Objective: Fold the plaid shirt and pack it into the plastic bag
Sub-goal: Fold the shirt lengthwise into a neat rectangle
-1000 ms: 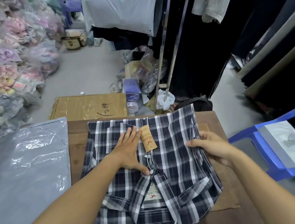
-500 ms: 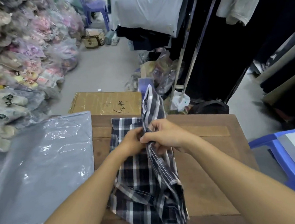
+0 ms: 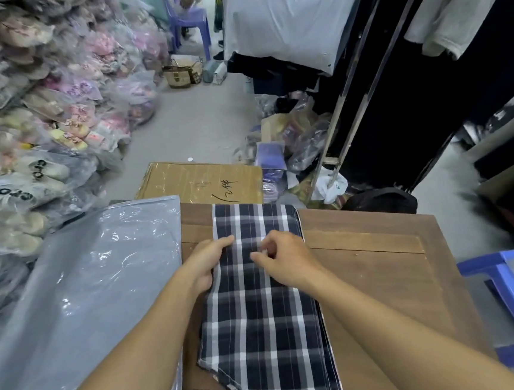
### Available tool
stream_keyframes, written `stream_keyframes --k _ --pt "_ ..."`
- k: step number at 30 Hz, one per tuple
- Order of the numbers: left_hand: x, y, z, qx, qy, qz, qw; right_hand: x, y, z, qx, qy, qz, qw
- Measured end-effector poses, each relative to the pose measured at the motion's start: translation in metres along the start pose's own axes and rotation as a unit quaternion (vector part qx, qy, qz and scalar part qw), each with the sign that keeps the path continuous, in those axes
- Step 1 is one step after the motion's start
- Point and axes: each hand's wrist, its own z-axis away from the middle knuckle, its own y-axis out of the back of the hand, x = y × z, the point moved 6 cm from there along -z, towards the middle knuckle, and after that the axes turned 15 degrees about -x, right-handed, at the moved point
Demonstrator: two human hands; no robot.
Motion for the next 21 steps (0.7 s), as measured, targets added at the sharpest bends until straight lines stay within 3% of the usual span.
stream_keyframes --k 4,7,9,11,13,14,16,18,21 --pt "0.003 -0.002 -0.006 0.023 0.008 -0.006 1.000 0.019 -0.001 -0.001 0.058 0.025 0.148 0.987" --pt "0.009 -0.001 -0.014 0.046 0.005 -0.034 0.998 0.035 -0.010 -0.003 0.063 0.012 0.185 0.981" --pt "0.015 0.002 -0.015 0.105 -0.012 -0.112 0.988 0.044 -0.018 -0.004 0.056 0.004 0.200 0.978" --pt "0.025 0.006 -0.010 0.215 -0.053 -0.244 0.944 0.049 -0.024 -0.006 0.053 0.006 0.206 0.977" --pt "0.039 -0.008 0.003 0.318 -0.145 -0.415 0.840 0.044 -0.019 -0.007 0.095 0.032 0.201 0.974" --pt "0.046 -0.024 0.007 0.322 -0.210 -0.493 0.781 0.040 -0.013 -0.009 0.127 0.046 0.195 0.971" --pt "0.046 -0.052 -0.005 0.237 -0.261 -0.624 0.697 0.035 0.002 -0.017 0.179 0.050 0.193 0.964" --pt "0.035 -0.051 -0.029 0.165 -0.205 -0.692 0.672 0.038 0.011 -0.034 0.166 0.020 0.207 0.964" --pt "0.021 -0.031 -0.052 0.128 -0.147 -0.705 0.681 0.050 0.003 -0.059 0.087 -0.003 0.212 0.973"
